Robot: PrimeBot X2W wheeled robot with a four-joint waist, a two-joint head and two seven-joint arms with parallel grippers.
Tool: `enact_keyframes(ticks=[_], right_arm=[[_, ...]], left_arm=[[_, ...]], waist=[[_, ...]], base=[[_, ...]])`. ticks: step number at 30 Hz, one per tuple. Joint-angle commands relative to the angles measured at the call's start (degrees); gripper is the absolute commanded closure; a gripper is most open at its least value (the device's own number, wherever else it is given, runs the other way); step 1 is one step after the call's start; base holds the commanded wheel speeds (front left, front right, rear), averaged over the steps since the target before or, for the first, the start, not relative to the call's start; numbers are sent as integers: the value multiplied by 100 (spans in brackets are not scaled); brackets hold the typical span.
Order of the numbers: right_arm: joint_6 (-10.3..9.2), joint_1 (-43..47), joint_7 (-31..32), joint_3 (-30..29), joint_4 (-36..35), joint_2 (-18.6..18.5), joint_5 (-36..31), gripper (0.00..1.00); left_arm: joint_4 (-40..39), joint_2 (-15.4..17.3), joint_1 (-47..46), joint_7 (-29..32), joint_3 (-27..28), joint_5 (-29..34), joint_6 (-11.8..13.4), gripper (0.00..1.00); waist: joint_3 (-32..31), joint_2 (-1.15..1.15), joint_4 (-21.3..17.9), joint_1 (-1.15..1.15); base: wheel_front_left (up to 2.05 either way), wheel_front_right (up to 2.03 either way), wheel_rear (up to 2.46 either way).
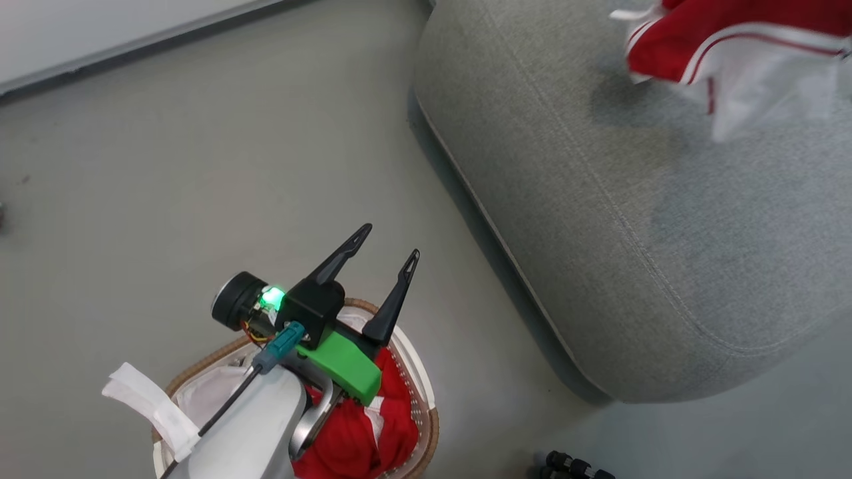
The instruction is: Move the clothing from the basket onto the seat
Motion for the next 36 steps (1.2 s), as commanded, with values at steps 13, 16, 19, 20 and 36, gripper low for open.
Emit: enact_keyframes(ticks=[13, 16, 19, 20, 36], right_arm=[[-7, -642, -11, -1925, 1912, 43, -377, 98], [-7, -398, -11, -2359, 2152, 204, -559, 99], [-7, -34, -11, -2799, 2288, 449, -749, 86], [-7, 83, -11, -2904, 2304, 520, -801, 67], [-7, 2205, -12, -3720, 1521, 1339, -854, 0]], left_arm=[[-40, 283, -687, 3, -335, -62, -17, 0], [-14, 304, -651, 3, -340, -77, -17, 0], [24, 317, -617, 3, -306, -98, -17, 0], [37, 310, -597, 3, -290, -103, -17, 0], [239, -11, 28, 3, 224, -132, -17, 0]], waist=[[1643, 0, 1166, 0], [1657, 0, 1189, 0], [1608, 0, 1182, 0], [1577, 0, 1173, 0], [362, 0, 1142, 0]], base=[[0, 0, 0], [0, 0, 0], [0, 0, 0], [0, 0, 0], [0, 0, 0]])
